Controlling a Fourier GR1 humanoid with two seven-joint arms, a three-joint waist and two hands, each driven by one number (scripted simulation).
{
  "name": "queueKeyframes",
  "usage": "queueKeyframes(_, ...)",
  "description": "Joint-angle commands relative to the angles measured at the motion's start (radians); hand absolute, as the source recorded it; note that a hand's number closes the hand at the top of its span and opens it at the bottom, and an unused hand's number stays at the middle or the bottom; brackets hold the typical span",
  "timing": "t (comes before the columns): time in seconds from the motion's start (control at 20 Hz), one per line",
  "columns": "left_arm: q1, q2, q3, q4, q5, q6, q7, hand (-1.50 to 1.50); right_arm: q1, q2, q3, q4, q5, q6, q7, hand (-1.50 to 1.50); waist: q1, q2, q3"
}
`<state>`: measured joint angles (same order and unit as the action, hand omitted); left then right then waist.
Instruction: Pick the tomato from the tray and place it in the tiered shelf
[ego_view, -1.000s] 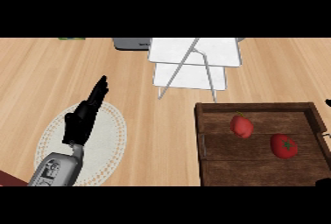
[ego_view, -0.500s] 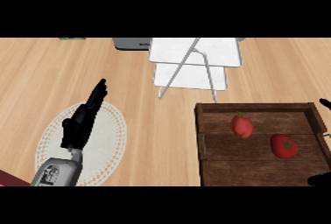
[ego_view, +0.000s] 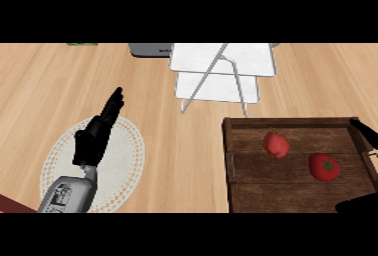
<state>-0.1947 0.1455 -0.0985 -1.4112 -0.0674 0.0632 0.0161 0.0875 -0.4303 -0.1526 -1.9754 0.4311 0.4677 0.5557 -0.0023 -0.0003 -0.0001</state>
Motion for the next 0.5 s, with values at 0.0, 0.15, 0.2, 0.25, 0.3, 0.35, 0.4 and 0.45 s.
queueKeyframes(0.0, 0.072, -0.047, -0.033, 0.008, -0.036, 0.018, -0.070, 0.00, 0.037, -0.023, -0.063, 0.059, 0.002, 0.029, -0.112, -1.50, 0.000, 0.000, 0.000)
queueKeyframes(0.15, 0.034, -0.005, 0.017, -0.035, -0.013, -0.036, -0.002, 0.00, -0.051, 0.005, -0.016, 0.129, 0.078, 0.028, -0.090, -1.50, 0.003, 0.000, 0.000)
queueKeyframes(0.2, -0.039, -0.002, 0.052, 0.039, -0.002, -0.048, -0.003, 0.00, -0.023, 0.030, -0.018, 0.016, 0.048, 0.075, 0.016, -1.50, -0.001, 0.000, 0.000)
queueKeyframes(0.25, 0.069, -0.016, 0.010, -0.045, -0.021, -0.044, -0.029, 0.00, -0.074, 0.005, -0.050, 0.096, 0.050, 0.075, -0.034, -1.50, 0.003, 0.000, 0.000)
queueKeyframes(0.3, -0.023, 0.000, 0.049, -0.021, -0.001, -0.045, 0.042, 0.00, -0.030, 0.033, 0.004, 0.182, 0.151, -0.031, -0.153, -1.50, 0.002, 0.001, 0.000)
queueKeyframes(0.35, 0.046, -0.014, 0.027, -0.014, -0.013, -0.061, -0.030, 0.00, -0.035, 0.052, 0.025, 0.115, 0.150, 0.015, -0.072, -1.50, 0.002, 0.000, 0.000)
queueKeyframes(0.4, 0.004, -0.013, 0.046, -0.010, -0.025, -0.044, -0.003, 0.00, -0.015, 0.047, -0.002, 0.151, 0.165, -0.005, -0.133, -1.50, 0.001, 0.000, 0.000)
queueKeyframes(0.45, 0.036, -0.035, 0.018, -0.009, -0.051, -0.029, -0.021, 0.00, 0.003, 0.014, -0.068, 0.091, 0.103, 0.061, -0.113, -1.50, -0.001, 0.000, 0.000)
